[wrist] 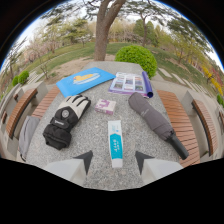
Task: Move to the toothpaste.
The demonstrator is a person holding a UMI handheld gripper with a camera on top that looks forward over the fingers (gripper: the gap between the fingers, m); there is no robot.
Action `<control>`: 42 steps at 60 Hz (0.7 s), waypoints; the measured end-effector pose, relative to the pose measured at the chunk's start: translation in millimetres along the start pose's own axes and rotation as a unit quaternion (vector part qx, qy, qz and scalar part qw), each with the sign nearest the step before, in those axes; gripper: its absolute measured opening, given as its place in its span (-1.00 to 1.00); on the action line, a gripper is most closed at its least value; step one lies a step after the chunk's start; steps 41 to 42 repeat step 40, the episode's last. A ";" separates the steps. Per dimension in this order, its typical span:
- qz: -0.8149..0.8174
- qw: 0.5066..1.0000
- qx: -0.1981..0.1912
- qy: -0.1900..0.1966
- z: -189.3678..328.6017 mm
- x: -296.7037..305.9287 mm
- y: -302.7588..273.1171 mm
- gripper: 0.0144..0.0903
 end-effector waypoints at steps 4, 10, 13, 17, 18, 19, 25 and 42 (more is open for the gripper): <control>-0.004 1.000 -0.001 0.002 17.4 5.0 -5.5 0.85; -0.002 1.000 -0.001 0.000 40.7 8.1 -14.4 0.85; -0.002 1.000 -0.003 0.002 49.3 10.4 -17.0 0.85; 0.000 1.000 -0.003 0.003 58.6 12.0 -19.8 0.86; 0.001 1.000 -0.003 0.003 60.0 12.6 -20.3 0.85; 0.001 1.000 -0.002 0.003 62.0 12.5 -20.8 0.85; 0.005 1.000 -0.003 -0.001 67.5 12.1 -22.6 0.86; 0.016 1.000 -0.005 -0.004 69.1 10.1 -22.1 0.85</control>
